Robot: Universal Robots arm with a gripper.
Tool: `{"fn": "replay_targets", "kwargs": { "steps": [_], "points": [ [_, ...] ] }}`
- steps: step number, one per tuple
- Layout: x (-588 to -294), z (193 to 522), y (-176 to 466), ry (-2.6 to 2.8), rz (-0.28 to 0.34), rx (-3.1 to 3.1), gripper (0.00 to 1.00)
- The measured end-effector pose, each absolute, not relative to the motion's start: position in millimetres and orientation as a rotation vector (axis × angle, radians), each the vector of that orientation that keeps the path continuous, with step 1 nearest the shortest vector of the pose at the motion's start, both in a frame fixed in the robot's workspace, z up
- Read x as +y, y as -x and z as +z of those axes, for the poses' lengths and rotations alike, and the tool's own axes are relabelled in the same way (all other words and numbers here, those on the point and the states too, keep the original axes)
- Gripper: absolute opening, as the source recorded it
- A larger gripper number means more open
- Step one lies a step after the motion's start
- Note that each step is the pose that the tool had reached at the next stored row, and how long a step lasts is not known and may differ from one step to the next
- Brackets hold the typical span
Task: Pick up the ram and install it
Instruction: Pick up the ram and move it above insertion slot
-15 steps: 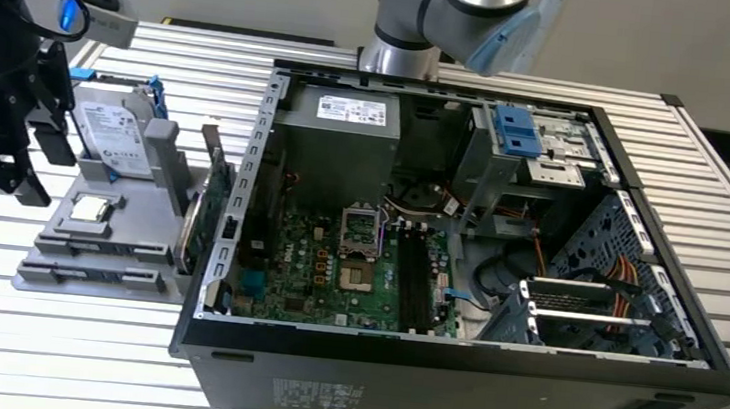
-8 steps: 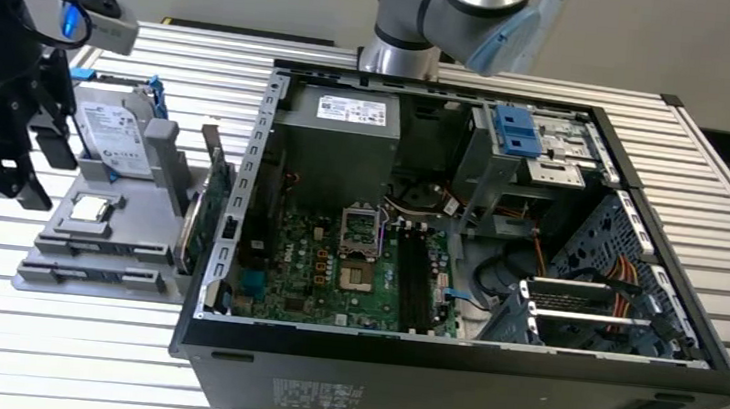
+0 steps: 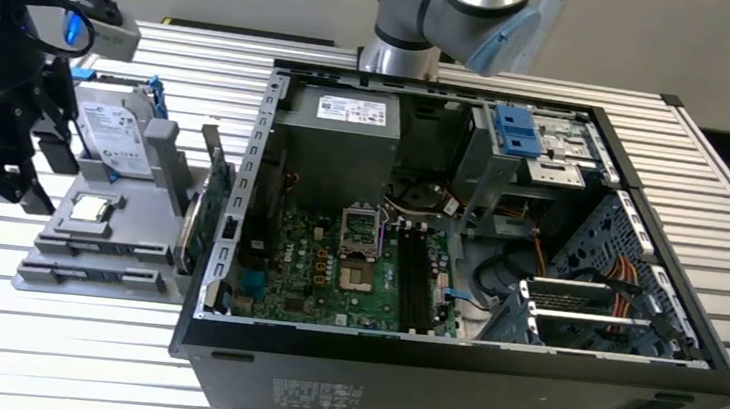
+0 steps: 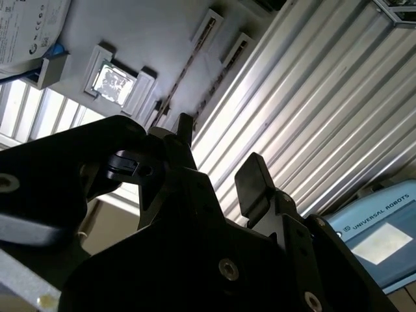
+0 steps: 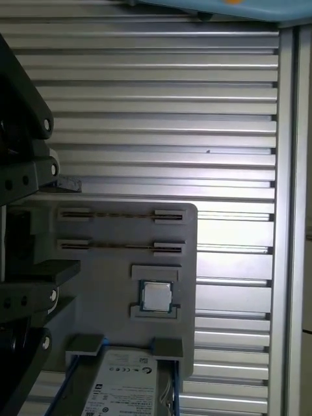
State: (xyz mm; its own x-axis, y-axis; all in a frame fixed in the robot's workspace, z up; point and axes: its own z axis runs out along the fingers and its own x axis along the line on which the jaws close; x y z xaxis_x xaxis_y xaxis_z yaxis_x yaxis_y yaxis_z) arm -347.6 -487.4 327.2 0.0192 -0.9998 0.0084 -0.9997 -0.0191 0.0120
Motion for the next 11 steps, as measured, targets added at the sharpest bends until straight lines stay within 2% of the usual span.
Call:
{"fn": "replay_targets", "kwargs": {
  "steps": [11],
  "points": [
    [-487.4,319.6,347.6,-2.232,-0.004,-2.190,1.00]
  ]
}}
